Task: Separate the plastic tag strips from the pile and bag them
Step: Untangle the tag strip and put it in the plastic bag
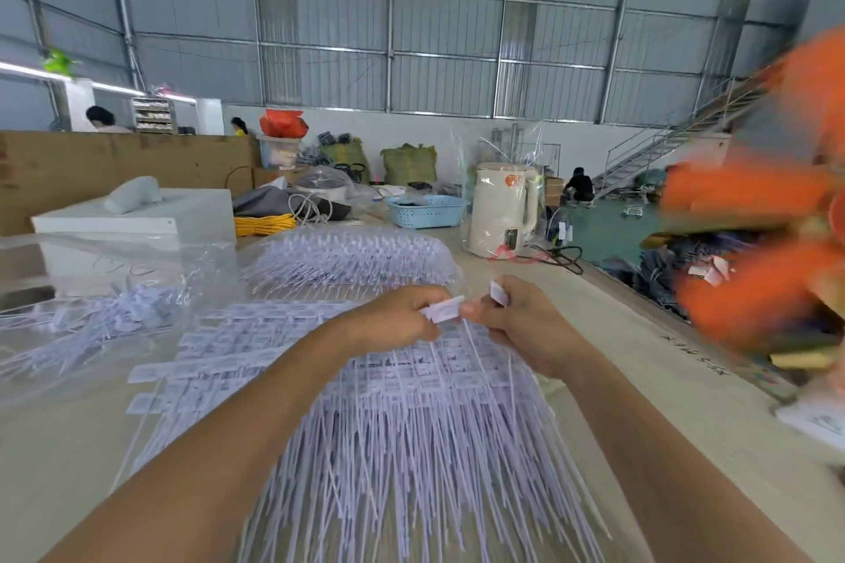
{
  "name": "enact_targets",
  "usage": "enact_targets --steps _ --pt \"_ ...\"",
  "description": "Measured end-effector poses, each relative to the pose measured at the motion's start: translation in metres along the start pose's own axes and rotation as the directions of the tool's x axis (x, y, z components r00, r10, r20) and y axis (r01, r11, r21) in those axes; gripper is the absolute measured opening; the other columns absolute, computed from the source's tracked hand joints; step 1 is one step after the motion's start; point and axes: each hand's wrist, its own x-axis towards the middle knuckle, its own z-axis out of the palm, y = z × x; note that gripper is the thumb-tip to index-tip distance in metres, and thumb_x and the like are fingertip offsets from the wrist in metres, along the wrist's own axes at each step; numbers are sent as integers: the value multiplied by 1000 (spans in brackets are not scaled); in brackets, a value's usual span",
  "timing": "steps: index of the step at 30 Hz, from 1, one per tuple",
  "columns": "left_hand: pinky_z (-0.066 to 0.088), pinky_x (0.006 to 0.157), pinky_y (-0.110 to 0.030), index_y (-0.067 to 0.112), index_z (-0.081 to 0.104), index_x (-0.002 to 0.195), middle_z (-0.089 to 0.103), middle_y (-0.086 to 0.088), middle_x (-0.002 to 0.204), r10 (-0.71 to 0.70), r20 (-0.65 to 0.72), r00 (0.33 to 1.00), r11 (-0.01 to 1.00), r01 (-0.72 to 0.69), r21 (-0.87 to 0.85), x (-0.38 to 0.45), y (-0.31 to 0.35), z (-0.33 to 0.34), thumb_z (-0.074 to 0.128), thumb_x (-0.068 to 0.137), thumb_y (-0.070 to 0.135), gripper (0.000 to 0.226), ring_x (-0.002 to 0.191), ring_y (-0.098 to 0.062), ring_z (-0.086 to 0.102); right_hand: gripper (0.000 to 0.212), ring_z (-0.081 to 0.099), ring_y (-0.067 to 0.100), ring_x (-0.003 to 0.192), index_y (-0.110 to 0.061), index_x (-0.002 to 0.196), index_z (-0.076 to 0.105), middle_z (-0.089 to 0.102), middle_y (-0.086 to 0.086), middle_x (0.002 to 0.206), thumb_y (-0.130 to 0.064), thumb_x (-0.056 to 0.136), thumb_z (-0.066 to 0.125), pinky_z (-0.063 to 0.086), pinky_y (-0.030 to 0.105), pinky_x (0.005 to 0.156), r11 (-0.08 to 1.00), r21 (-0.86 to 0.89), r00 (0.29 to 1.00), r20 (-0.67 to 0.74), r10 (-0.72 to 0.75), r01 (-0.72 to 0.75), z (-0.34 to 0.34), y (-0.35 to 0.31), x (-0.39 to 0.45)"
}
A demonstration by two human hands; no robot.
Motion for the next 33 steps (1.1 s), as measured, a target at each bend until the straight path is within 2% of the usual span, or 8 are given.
enact_targets --steps 3,7,12,18,22,28,31,33 --pt "45 78 -30 18 57 111 58 -3 103 2 1 1000 998 -2 56 -1 -3 -1 58 90 8 23 92 -20 55 28 32 6 41 -10 80 47 39 -10 47 -23 80 72 28 19 40 1000 24 997 81 15 -17 7 -1 1" --pt "46 92 -43 29 46 101 58 -11 107 44 -32 999 999 -43 20 -2 -7 -3 66 86 15 28 104 -29 58 30 30 8 44 -7 83 55 35 -4 52 -33 83 69 25 20 40 989 -150 991 129 17 3 20 -1 0" --pt "45 68 -29 23 60 84 63 2 80 -12 -76 997 997 17 73 -6 -11 -11 67 85 34 13 72 -14 57 31 28 8 44 3 81 59 34 -5 50 -27 86 65 25 18 41 993 -100 994 92 -53 63 17 -5 -1" --pt "37 56 -22 22 66 63 56 9 53 -62 -119 991 998 58 -36 -9 -14 -9 52 94 39 39 51 -6 48 22 28 6 40 3 86 62 37 5 53 -18 88 63 25 16 39 986 -156 978 207 -27 60 18 -9 -5" --pt "38 68 -28 22 64 52 56 -8 69 -85 -127 988 985 64 -160 -7 -16 -12 57 92 31 42 66 -17 49 10 43 0 54 -3 82 66 53 -6 62 -11 86 66 36 15 56 863 -414 957 139 -254 289 26 -8 -6" --pt "32 55 -23 22 58 40 48 11 43 -139 -84 987 967 117 -226 -6 -17 -9 59 92 26 52 50 -8 41 9 51 11 66 0 77 68 57 6 72 6 83 63 38 16 62 584 -582 789 173 -590 565 30 3 -10" --pt "29 55 -25 20 57 42 49 9 45 -139 -81 987 961 115 -250 -6 -15 -9 61 90 25 48 48 -9 39 12 54 14 70 0 77 68 59 3 75 6 84 60 41 24 63 570 -655 813 119 -570 496 29 8 -6" --pt "28 52 -22 22 59 40 49 12 42 -123 -34 992 966 112 -232 -8 -12 -9 61 90 26 50 40 -3 39 10 56 23 73 0 82 67 61 7 78 0 88 59 40 26 64 677 -681 898 -64 -434 279 19 12 -2"
